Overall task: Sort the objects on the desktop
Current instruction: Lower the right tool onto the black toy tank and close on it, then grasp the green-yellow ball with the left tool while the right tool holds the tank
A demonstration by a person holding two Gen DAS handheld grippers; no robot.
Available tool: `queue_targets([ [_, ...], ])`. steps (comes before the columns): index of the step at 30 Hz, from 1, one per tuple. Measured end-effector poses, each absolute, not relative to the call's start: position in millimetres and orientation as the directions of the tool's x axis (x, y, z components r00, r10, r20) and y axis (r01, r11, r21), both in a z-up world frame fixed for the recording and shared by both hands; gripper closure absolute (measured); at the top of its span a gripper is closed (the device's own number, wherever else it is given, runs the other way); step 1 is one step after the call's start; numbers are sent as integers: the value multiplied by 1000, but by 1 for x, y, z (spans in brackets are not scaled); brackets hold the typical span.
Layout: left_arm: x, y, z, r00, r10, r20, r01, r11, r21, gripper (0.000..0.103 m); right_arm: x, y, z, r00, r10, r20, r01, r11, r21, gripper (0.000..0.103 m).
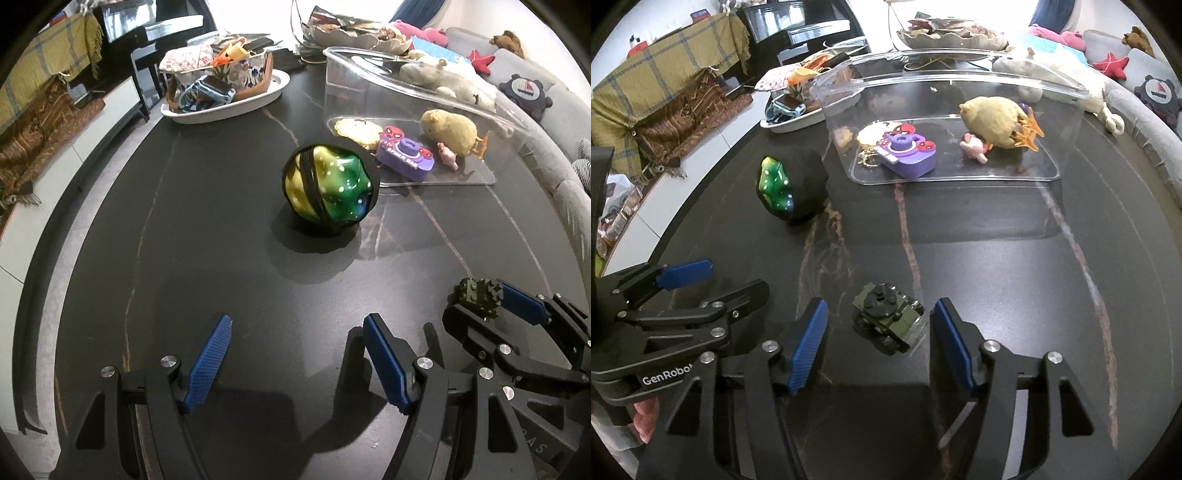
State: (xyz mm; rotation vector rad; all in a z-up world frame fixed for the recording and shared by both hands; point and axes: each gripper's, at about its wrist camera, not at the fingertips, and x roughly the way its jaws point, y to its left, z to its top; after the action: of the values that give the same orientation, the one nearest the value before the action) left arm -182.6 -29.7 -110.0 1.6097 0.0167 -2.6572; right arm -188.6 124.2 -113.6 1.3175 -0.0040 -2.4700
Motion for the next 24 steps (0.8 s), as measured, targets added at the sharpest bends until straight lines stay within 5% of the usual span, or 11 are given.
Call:
queue_targets([
  [6, -184, -26, -114, -451, -13, -892, 23, -1000, 2, 33, -187, 116, -115, -521, -264, -812, 311, -944, 108, 65],
  [24, -189, -24, -86, -498, 50, -866, -28, -999, -41, 32, -176, 124, -83, -585, -287, -759, 292, -947, 133, 66],
])
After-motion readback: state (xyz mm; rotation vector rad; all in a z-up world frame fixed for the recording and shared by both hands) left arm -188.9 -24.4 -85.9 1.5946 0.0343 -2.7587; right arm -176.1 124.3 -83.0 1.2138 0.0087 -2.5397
